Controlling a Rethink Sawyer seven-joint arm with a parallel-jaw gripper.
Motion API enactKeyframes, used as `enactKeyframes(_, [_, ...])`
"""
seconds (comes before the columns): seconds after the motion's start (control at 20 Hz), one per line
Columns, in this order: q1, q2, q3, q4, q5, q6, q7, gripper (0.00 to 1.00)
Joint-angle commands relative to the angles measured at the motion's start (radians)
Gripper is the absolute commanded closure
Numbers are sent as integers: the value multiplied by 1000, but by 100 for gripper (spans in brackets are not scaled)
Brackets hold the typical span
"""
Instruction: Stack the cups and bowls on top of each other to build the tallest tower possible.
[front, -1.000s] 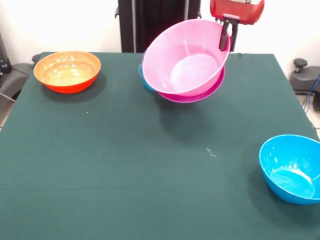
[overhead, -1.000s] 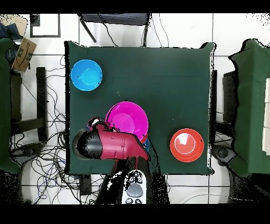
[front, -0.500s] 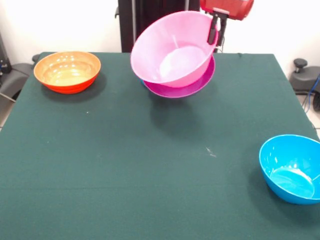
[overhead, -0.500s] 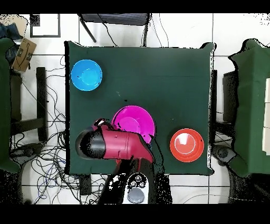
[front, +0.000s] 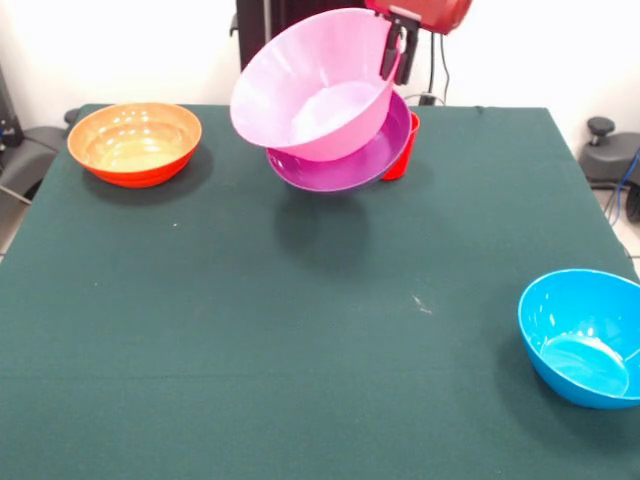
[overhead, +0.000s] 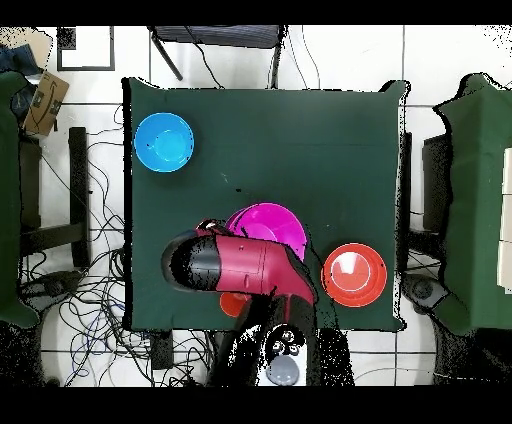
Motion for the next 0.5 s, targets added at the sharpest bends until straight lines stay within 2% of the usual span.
enactKeyframes(0.05, [-42,41,74,-21,-90,70,-77,100])
enactKeyframes(0.5, [-65,58,105,9,-93,28,-61,100])
